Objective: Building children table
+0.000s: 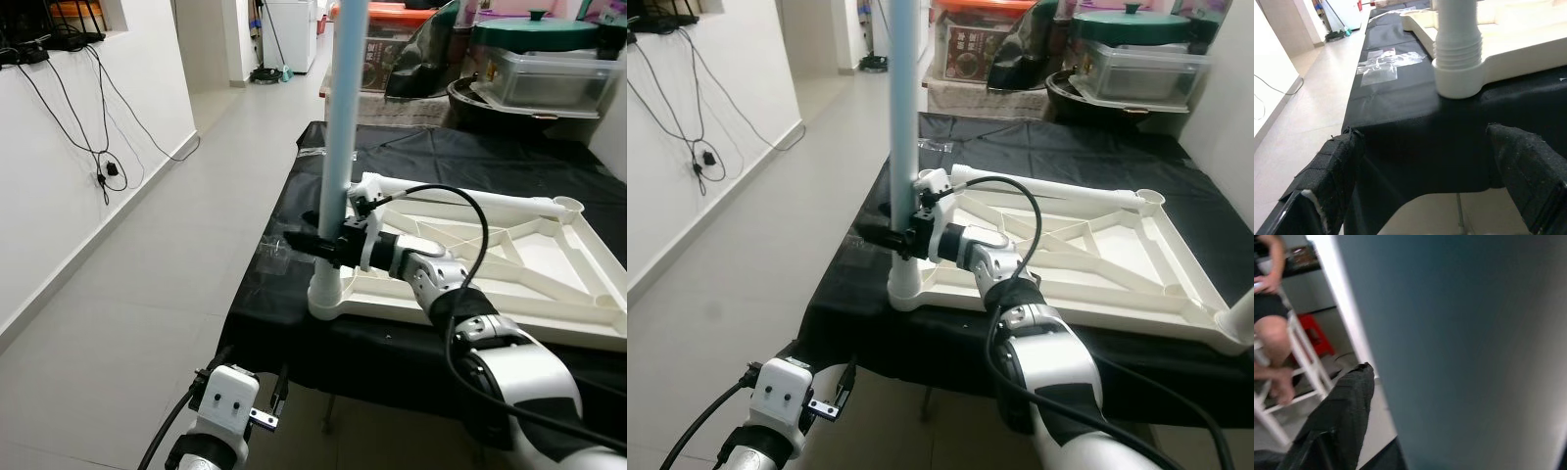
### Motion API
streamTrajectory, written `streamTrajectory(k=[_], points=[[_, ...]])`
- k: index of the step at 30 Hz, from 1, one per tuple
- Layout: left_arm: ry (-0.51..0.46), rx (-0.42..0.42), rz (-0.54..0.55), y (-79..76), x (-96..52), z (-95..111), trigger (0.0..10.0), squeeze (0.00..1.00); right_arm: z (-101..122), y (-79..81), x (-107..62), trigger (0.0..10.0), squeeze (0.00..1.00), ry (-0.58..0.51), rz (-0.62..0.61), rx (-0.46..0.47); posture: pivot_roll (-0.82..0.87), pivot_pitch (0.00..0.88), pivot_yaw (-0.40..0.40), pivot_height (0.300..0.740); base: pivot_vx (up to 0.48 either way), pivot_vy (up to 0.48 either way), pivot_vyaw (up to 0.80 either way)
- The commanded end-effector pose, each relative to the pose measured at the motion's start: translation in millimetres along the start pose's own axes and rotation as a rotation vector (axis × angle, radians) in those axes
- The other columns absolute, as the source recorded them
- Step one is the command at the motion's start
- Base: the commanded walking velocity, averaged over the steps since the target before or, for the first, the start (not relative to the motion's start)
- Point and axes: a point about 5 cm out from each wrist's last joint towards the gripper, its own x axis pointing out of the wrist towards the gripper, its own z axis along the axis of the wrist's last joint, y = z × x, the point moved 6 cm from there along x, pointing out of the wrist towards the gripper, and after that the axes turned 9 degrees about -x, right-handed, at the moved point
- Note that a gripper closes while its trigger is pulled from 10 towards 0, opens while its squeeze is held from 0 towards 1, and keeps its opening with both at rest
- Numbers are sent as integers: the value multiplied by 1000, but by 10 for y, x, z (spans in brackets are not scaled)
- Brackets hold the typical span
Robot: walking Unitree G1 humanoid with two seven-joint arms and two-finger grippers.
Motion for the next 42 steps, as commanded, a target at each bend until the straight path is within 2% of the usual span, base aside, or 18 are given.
streamTrajectory(k=[1, 2, 3, 4, 5, 13, 14, 18, 20, 21, 22, 23, 25, 27, 32, 40, 41, 42], points=[[27, 11, -10, -13, -15, -83, 10000, 0, -4, 121, 123, 4392, 0, 15, 65, -1, 161, 0, -54, 740, 0, 0, 0], [28, 10, -10, -14, -16, -84, 10000, 0, 10, 124, 137, 4392, 0, 13, 67, -2, 161, 0, -54, 740, 0, 0, 0], [28, 10, -9, -13, -16, -86, 10000, 0, 34, 121, 150, 2667, 0, 2, 63, -7, 161, 0, -54, 740, 0, 0, 0], [28, 10, -9, -13, -16, -86, 10000, 0, 34, 121, 150, 2667, 0, 2, 63, -7, 161, 0, -54, 740, 0, 0, 0], [28, 10, -7, -12, -16, -88, 10000, 0, 55, 114, 156, 0, 0, -9, 58, -9, 161, 0, -54, 740, 0, 0, 0], [27, 8, 1, -2, -12, -93, 10000, 0, 39, -138, 96, 0, 0, -31, -173, -52, 161, 0, -54, 740, 0, 0, 0], [28, 7, -1, -3, -14, -97, 10000, 0, -72, -348, -12, 0, 0, 16, -380, -81, 144, 0, -46, 740, 0, 0, 0], [28, 6, -2, -3, -15, -99, 10000, 0, -98, -396, -45, 0, 0, 29, -430, -89, 144, 0, -46, 740, 0, 0, 0], [30, 5, -8, -6, -15, -104, 10000, 0, -210, -685, -335, 0, 0, 77, -749, -115, 129, 0, -33, 740, 0, 0, 0], [30, 5, -8, -6, -15, -104, 10000, 0, -210, -685, -335, 0, 0, 77, -749, -115, 129, 0, -33, 740, 0, 0, 0], [32, 6, -13, -5, -14, -109, 10000, 0, -297, -873, -671, 0, 0, 89, -1042, -94, 128, 0, -36, 740, 0, 0, 0], [33, 6, -14, -4, -13, -110, 10000, 0, -320, -918, -783, 0, 0, 100, -1132, -90, 128, 0, -33, 740, 0, 0, 0], [33, 7, -14, -2, -13, -111, 10000, 0, -329, -937, -836, 0, 0, 106, -1174, -87, 128, 0, -33, 740, 0, 0, 0], [32, 9, -13, 0, -12, -109, 10000, 0, -353, -989, -1041, 0, 0, 102, -1349, -44, 128, 0, -33, 740, 0, 0, 0], [28, 14, -4, 9, -10, -105, 10000, 0, -427, -959, -1143, 0, 0, 97, -1527, 58, 135, 0, -41, 740, 0, 0, 0], [22, 14, 7, 24, -14, -89, 10000, 0, -498, -882, -1114, 0, 0, 104, -1579, 99, 135, 0, -41, 740, 0, 0, 0], [22, 12, 6, 23, -14, -87, 10000, 0, -484, -878, -1119, 10000, 0, 99, -1575, 79, 135, 0, -41, 740, 0, 0, 0], [22, 12, 6, 23, -14, -87, 10000, 0, -484, -878, -1119, 10000, 0, 99, -1575, 79, 135, 0, -41, 740, 0, 0, 0]])
